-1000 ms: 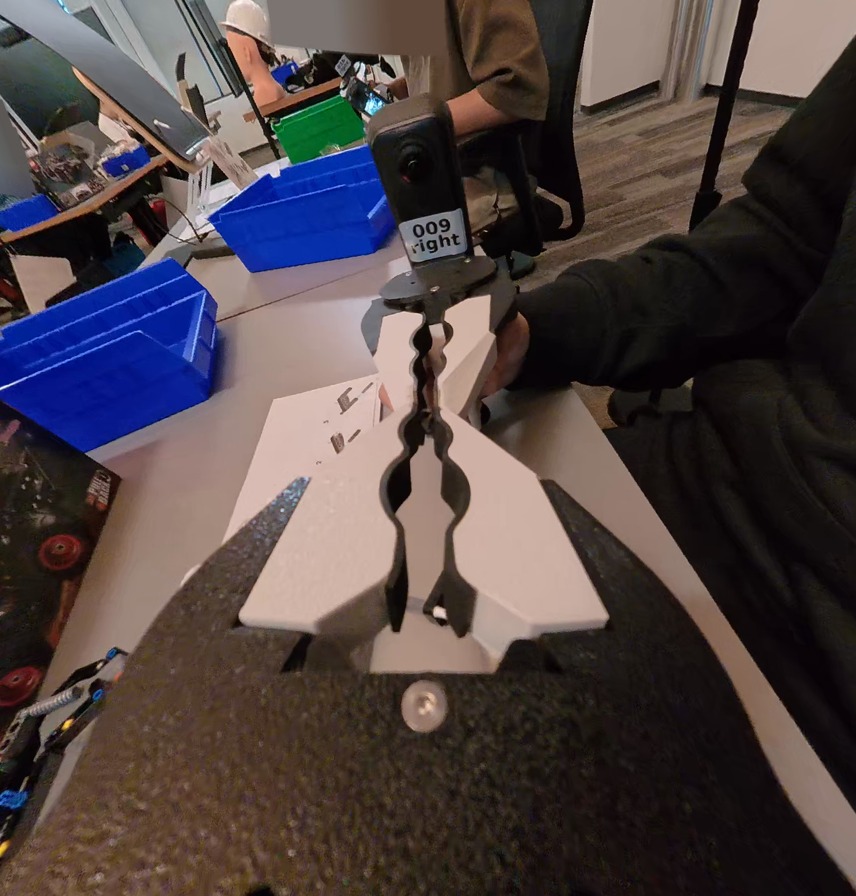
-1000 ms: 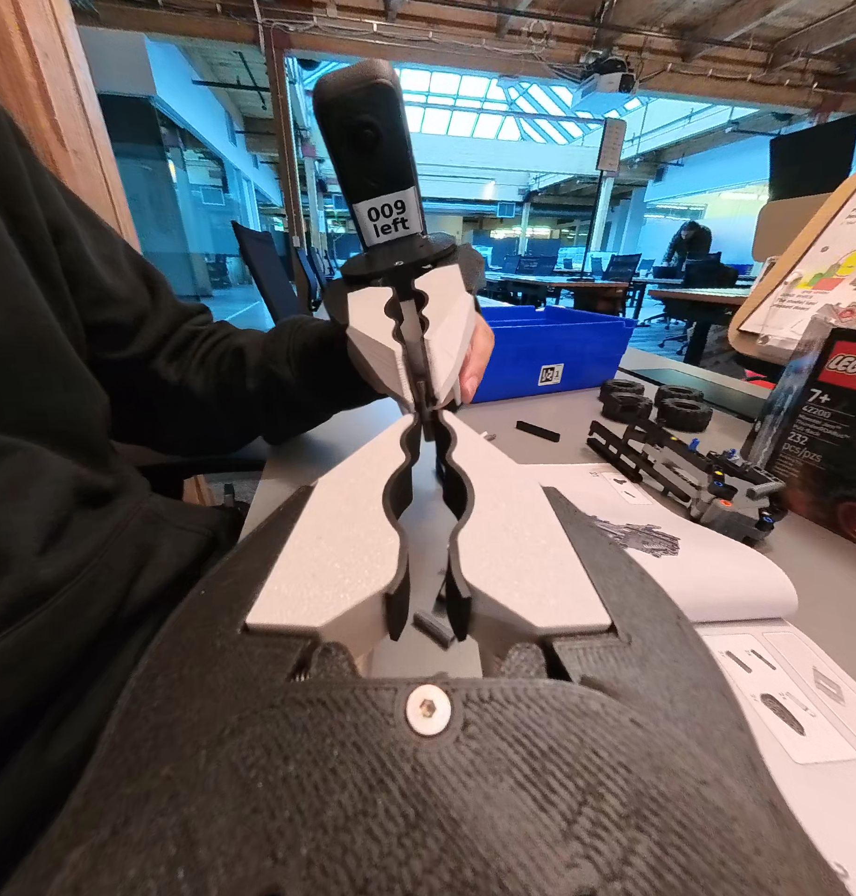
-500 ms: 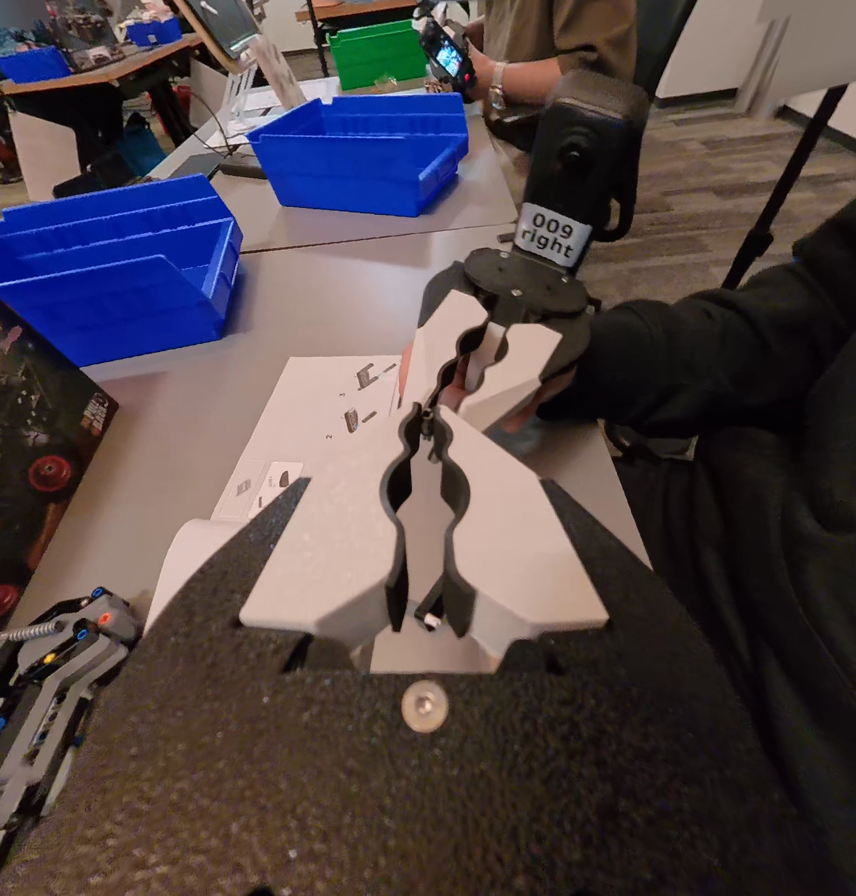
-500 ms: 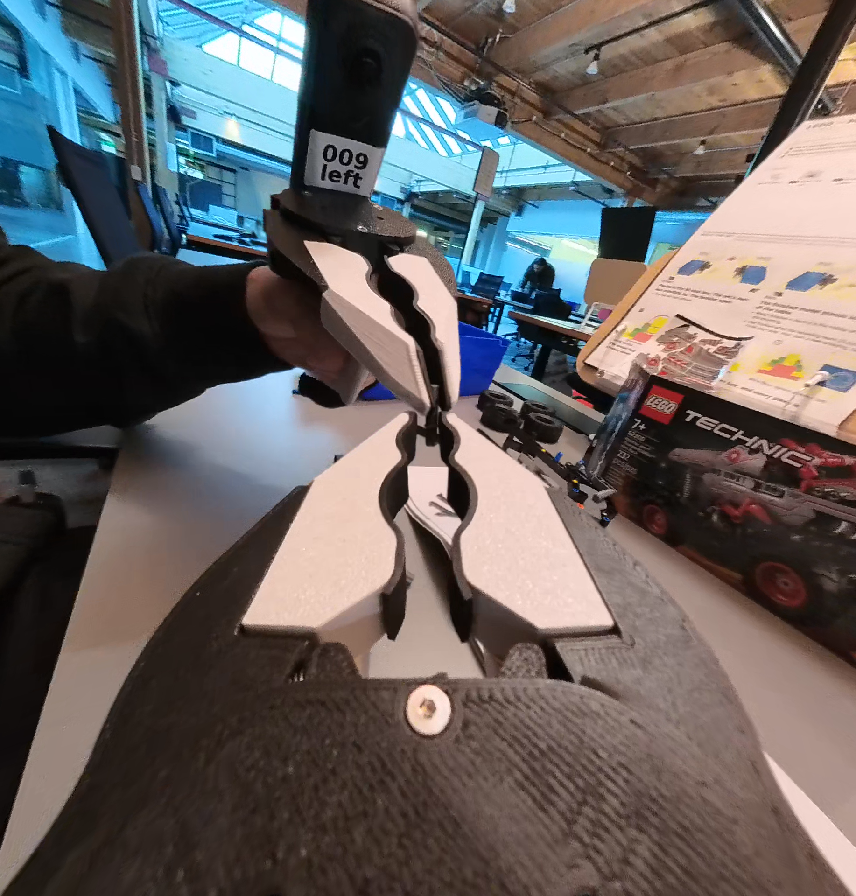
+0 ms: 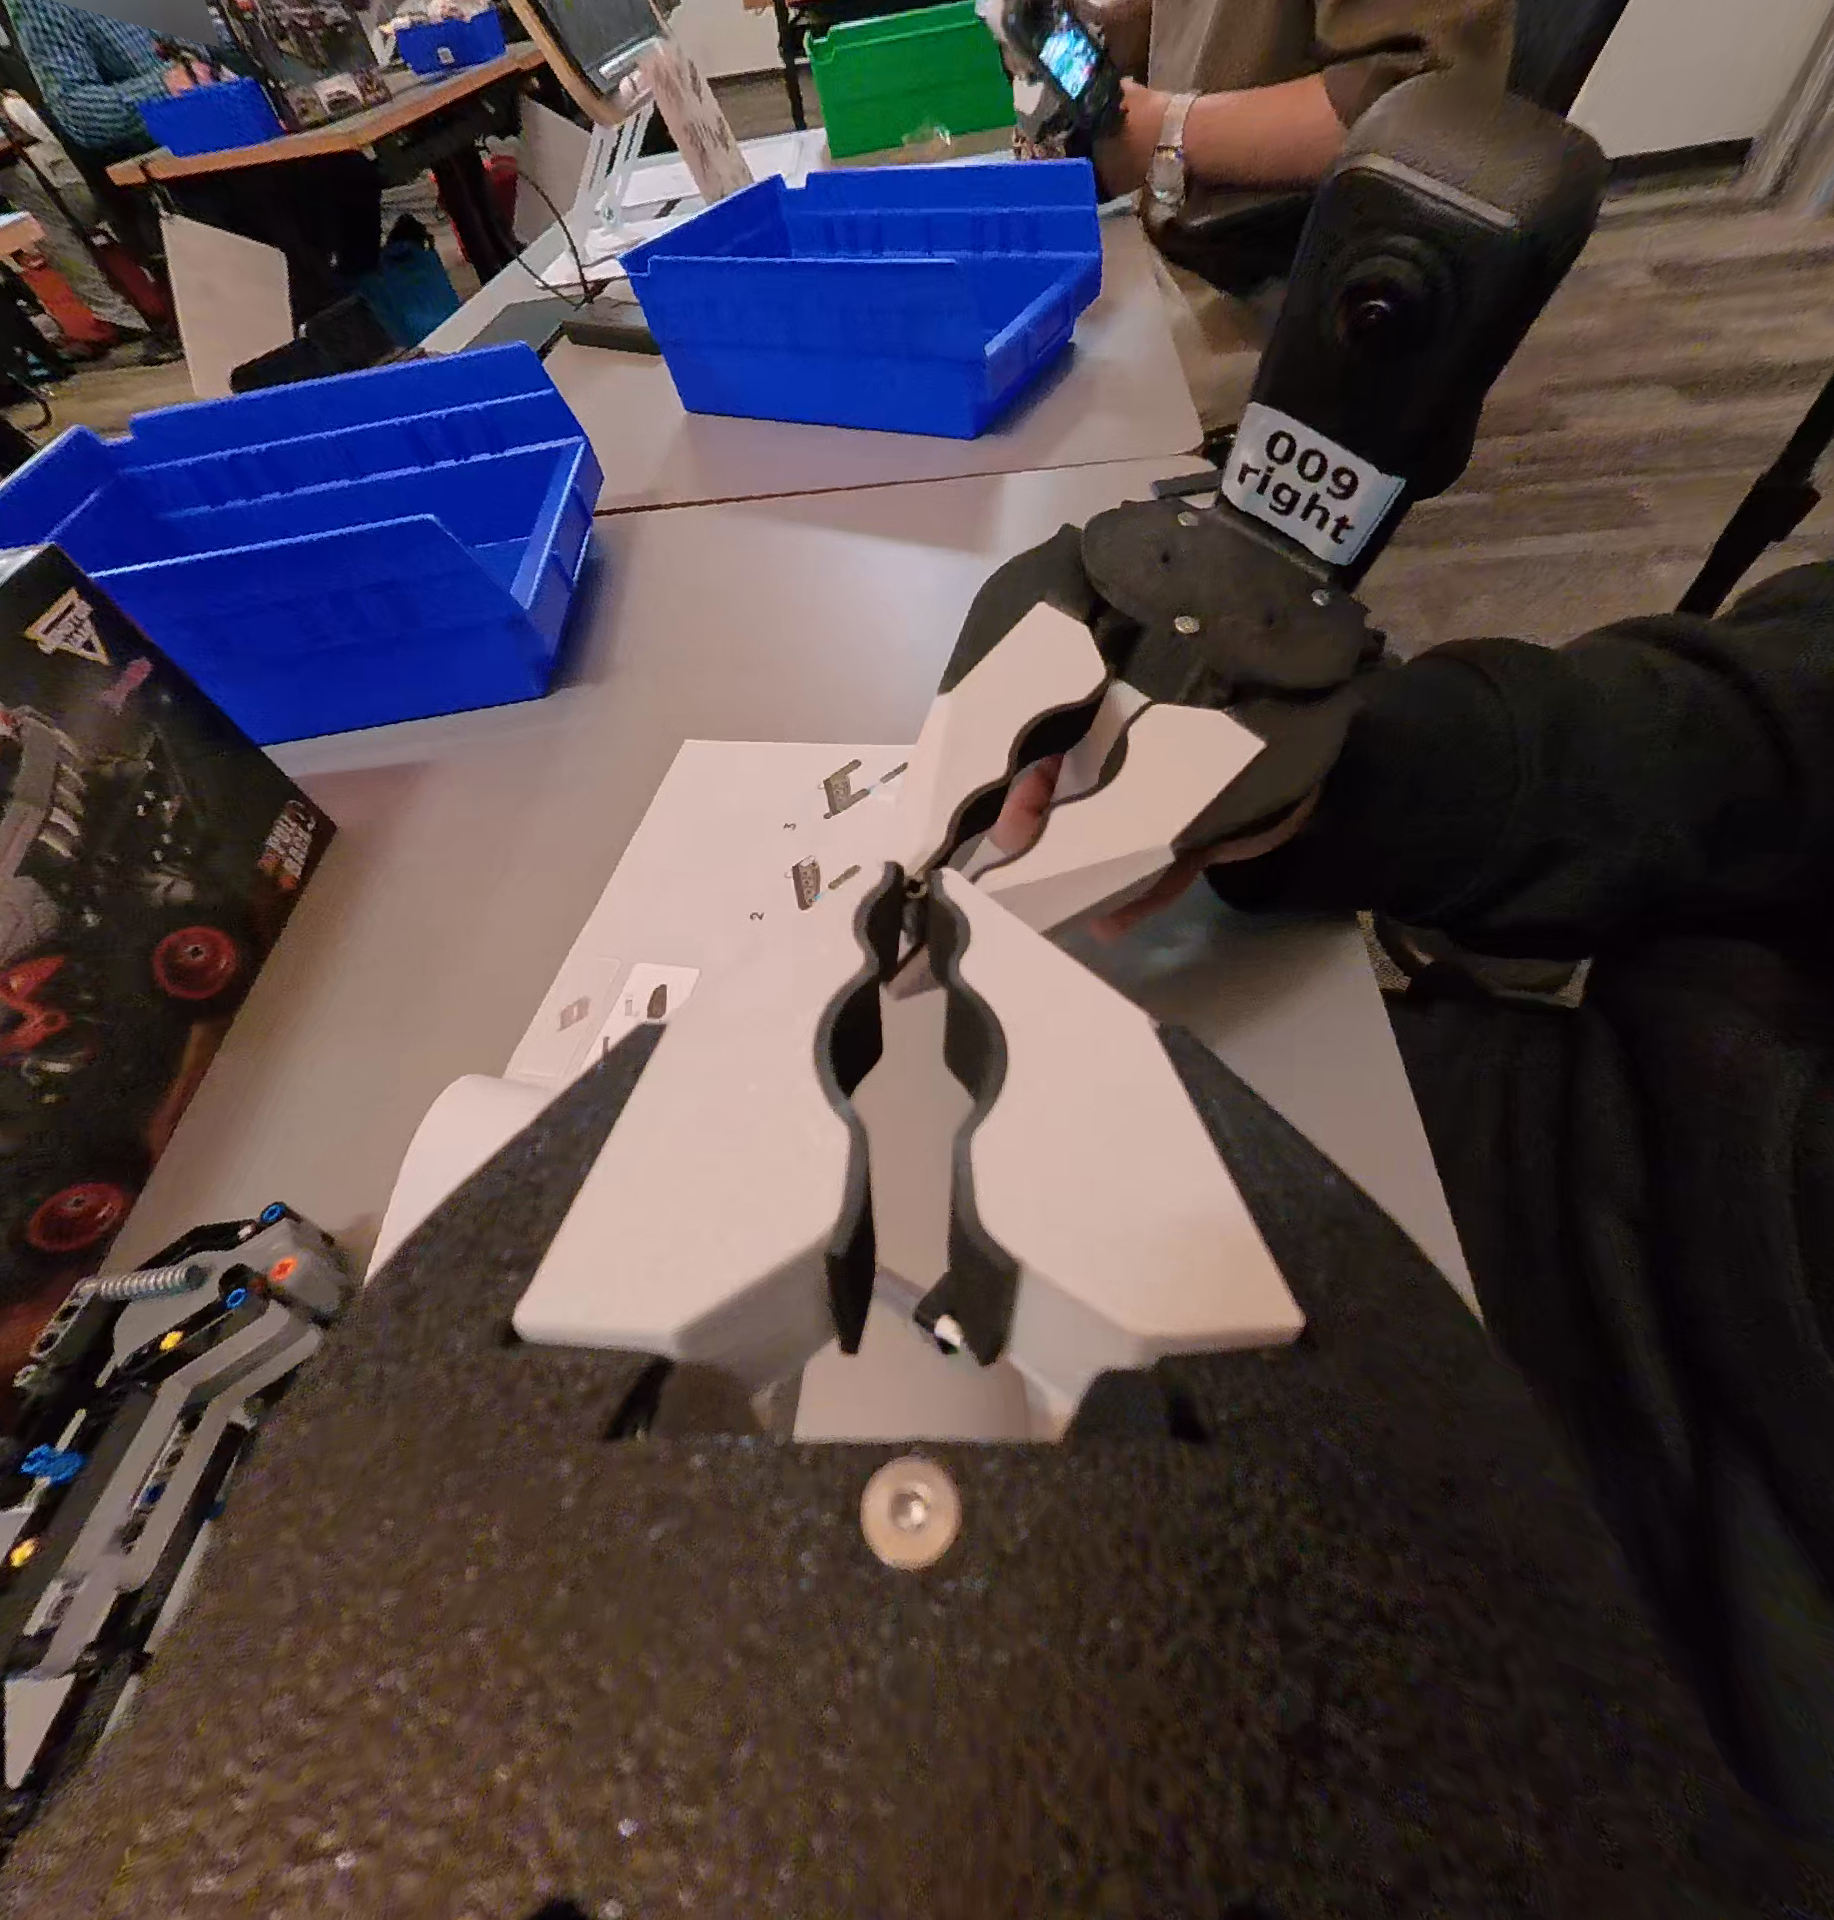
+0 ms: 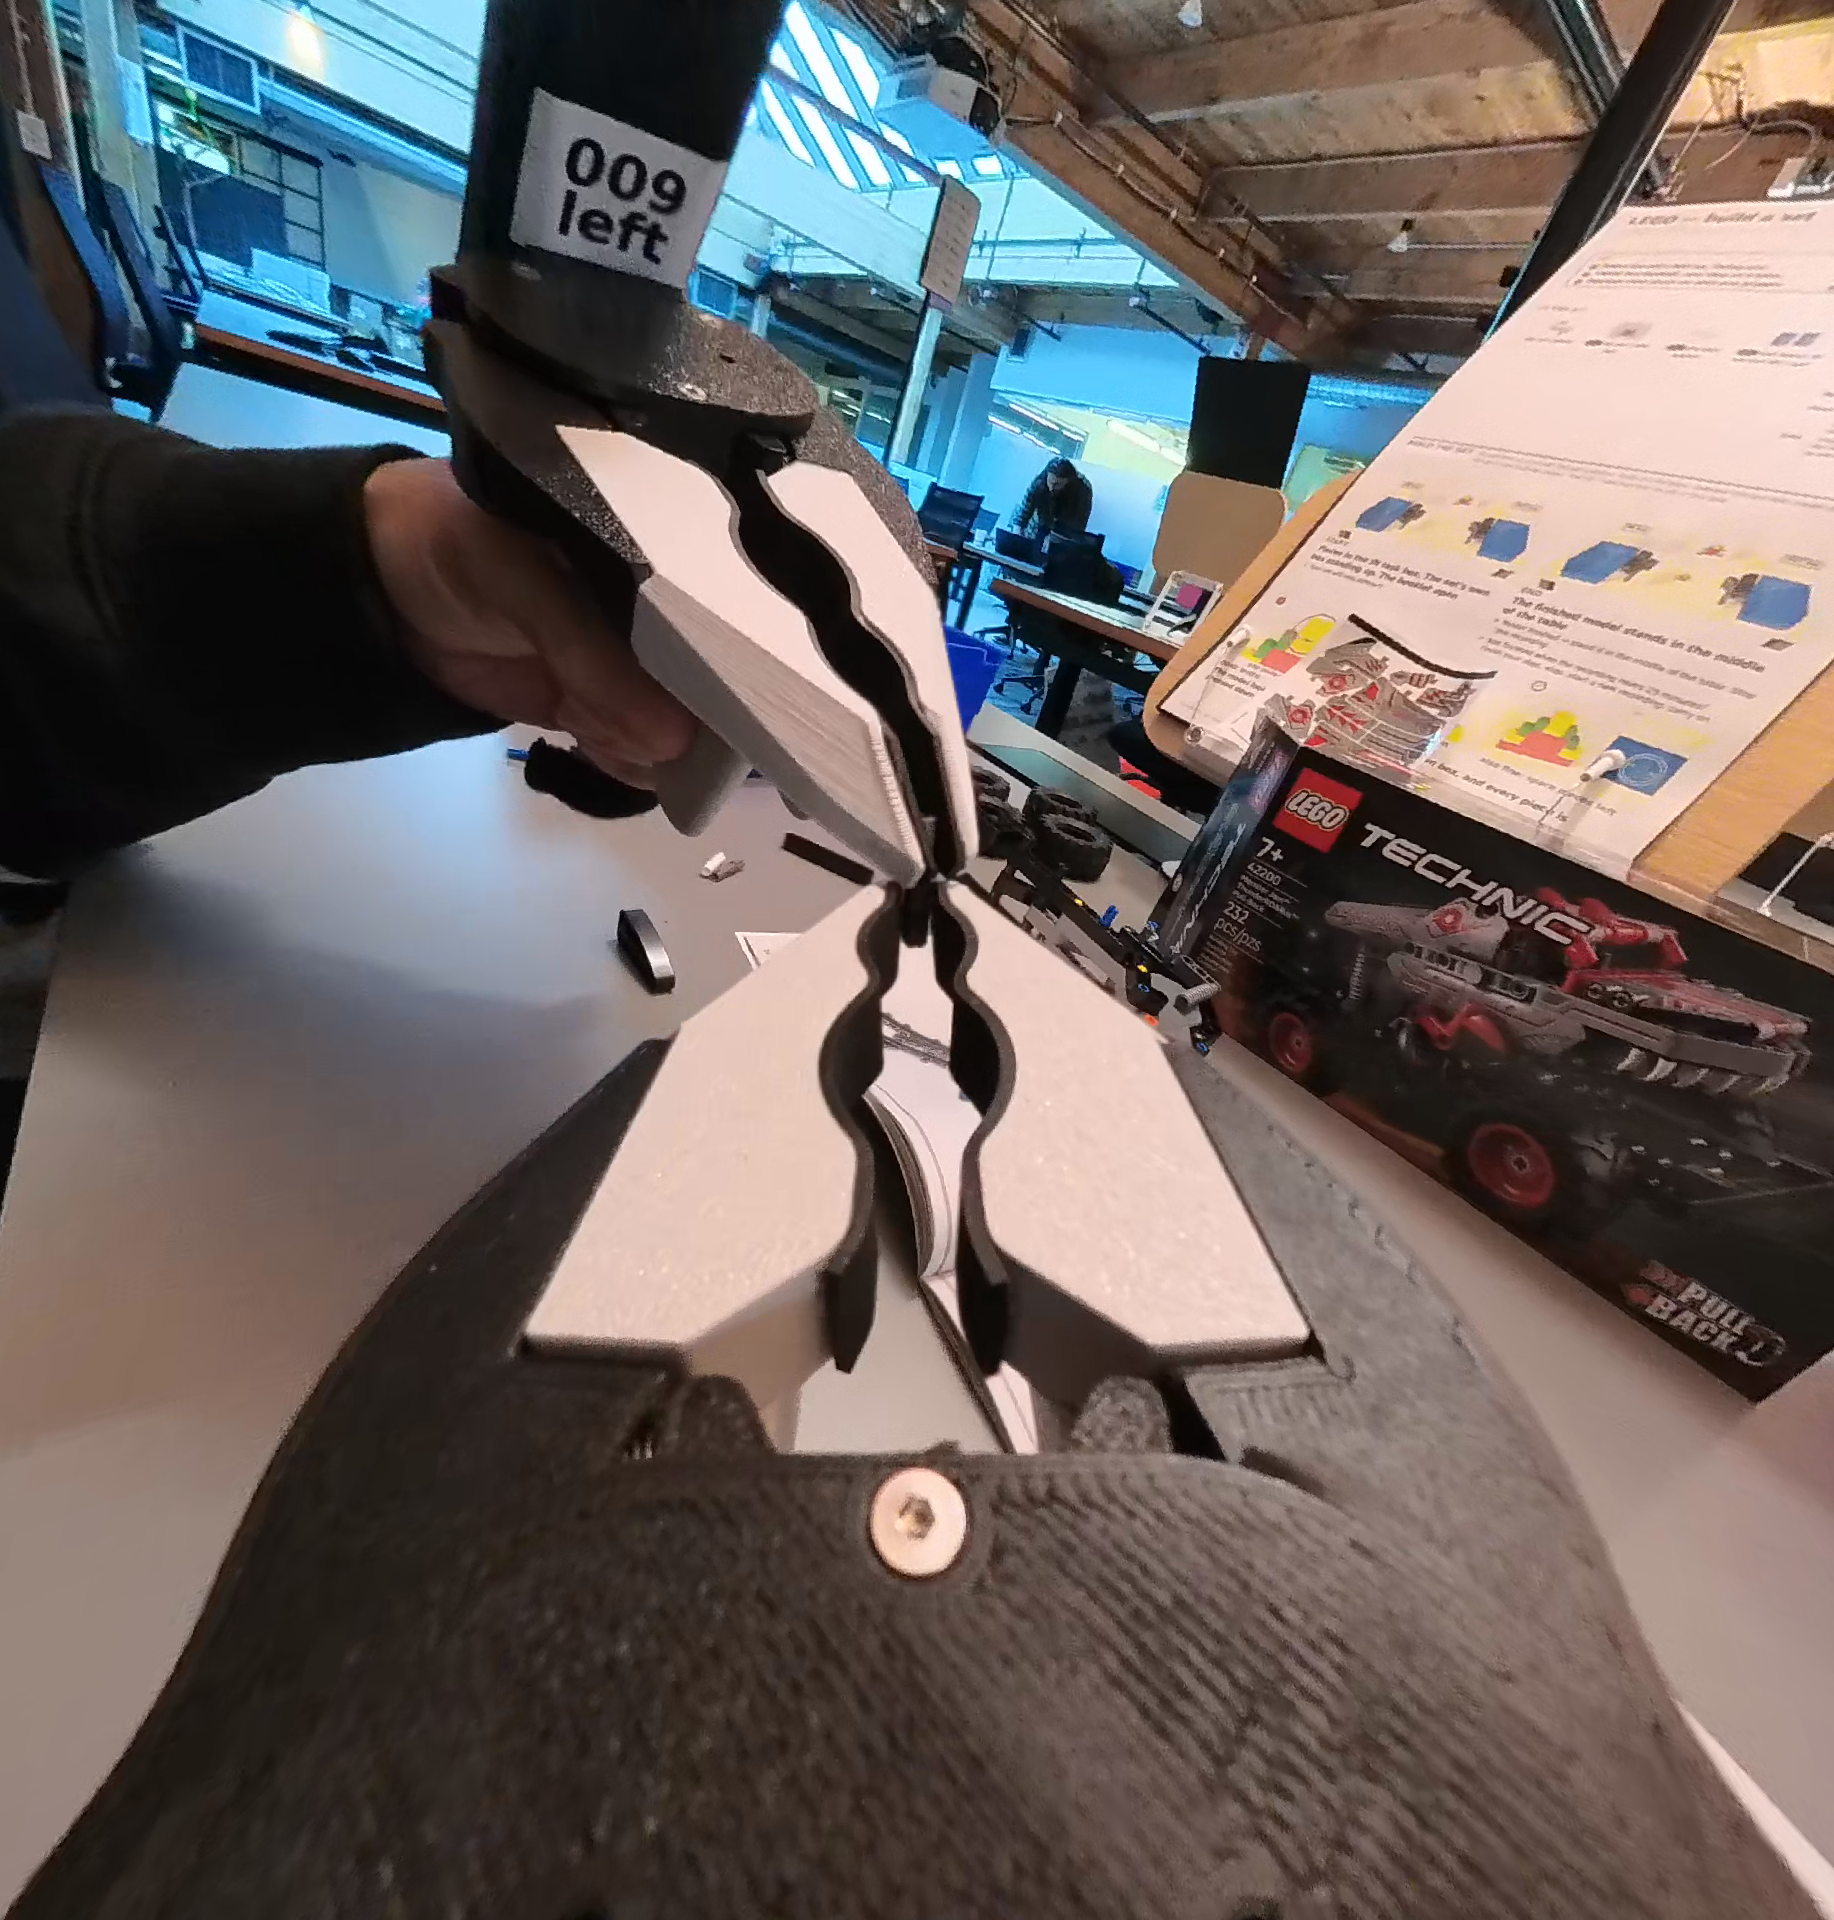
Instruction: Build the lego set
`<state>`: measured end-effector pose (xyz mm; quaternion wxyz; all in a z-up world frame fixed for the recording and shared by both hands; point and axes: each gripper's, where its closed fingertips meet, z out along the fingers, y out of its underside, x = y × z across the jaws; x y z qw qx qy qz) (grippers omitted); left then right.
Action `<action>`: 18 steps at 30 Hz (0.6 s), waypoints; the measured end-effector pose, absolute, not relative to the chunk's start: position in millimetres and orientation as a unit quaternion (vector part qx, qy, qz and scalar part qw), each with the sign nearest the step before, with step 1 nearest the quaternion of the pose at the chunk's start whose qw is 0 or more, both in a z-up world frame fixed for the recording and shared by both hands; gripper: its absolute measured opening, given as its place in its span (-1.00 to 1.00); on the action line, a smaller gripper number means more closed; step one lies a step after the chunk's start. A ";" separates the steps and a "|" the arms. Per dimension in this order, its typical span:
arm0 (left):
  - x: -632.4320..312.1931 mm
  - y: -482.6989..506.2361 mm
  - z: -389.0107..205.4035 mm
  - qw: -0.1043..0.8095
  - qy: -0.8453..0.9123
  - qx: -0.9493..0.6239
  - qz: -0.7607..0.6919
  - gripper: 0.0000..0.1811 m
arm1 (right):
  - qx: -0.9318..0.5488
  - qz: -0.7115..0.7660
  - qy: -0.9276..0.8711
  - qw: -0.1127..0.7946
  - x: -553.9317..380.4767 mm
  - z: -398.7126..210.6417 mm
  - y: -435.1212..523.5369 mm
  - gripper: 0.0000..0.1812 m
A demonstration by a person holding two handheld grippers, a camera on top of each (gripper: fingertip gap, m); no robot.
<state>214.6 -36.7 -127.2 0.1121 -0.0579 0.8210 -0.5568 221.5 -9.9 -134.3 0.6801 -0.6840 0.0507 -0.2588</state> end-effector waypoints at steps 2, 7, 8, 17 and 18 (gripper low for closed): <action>213.3 -37.2 -126.7 0.115 0.820 -0.057 -0.558 -0.98 | -0.683 -0.256 0.056 0.682 221.6 -134.6 -7.9 -0.96; 215.4 -31.5 -131.3 0.128 0.827 -0.057 -0.545 -0.98 | -0.699 -0.253 0.068 0.665 224.6 -140.6 -0.6 -0.98; 215.2 -30.7 -131.0 0.129 0.825 -0.053 -0.548 -0.98 | -0.700 -0.241 0.067 0.669 223.8 -140.7 -0.1 -0.99; 196.9 0.8 -193.5 0.217 0.893 0.113 -0.378 -0.72 | -0.629 -0.158 0.118 0.752 244.6 -128.1 -33.4 -0.98; 194.1 2.1 -204.2 0.243 0.897 0.143 -0.341 -0.66 | -0.618 -0.154 0.116 0.762 244.4 -125.0 -33.3 -0.98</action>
